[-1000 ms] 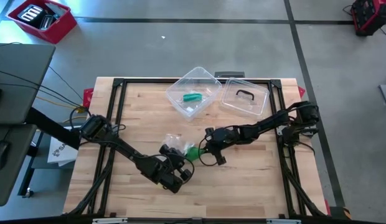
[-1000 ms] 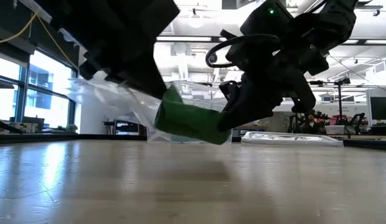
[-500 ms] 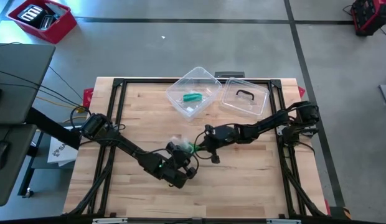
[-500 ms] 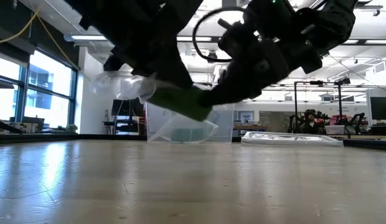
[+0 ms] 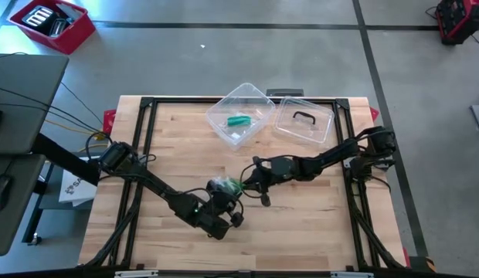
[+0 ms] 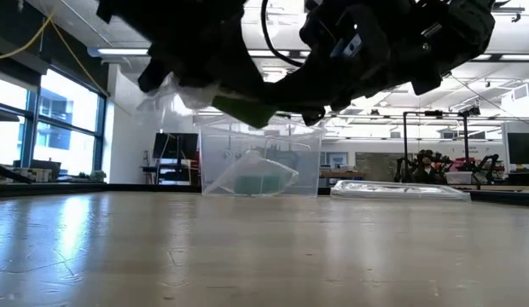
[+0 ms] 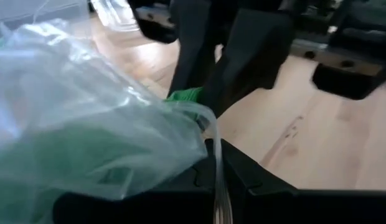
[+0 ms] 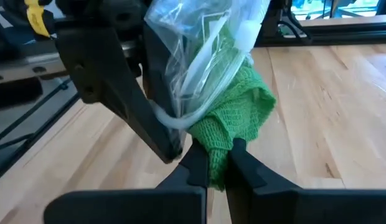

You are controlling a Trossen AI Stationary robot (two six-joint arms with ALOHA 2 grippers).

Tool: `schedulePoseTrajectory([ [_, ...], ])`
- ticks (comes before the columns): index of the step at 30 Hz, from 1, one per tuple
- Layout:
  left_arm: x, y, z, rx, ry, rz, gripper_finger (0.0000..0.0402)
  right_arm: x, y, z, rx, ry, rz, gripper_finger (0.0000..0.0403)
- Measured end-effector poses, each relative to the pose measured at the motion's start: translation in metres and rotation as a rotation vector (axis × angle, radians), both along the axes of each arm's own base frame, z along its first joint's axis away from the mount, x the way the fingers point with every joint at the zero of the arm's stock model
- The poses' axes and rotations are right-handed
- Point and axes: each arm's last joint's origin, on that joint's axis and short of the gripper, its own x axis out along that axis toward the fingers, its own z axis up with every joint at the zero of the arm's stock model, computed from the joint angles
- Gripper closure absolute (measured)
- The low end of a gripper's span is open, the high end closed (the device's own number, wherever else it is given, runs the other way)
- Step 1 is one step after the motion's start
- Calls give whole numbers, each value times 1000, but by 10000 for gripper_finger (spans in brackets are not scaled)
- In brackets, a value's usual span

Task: Roll bandage
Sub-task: Put the green bandage into the transparent zip bag

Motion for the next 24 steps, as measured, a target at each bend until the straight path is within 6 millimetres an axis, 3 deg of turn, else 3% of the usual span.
schedulePoseTrajectory([
  [9, -9, 8, 27, -97, -27, -2, 401, -2, 13, 1, -105, -36, 195, 386],
  [18, -11, 14, 16, -272, -66, -11, 401, -3, 18, -1, -73, -9, 72, 394],
  [24, -17, 20, 22, -338, -221, -108, 401, -3, 16, -1, -52, 9, -22, 394],
])
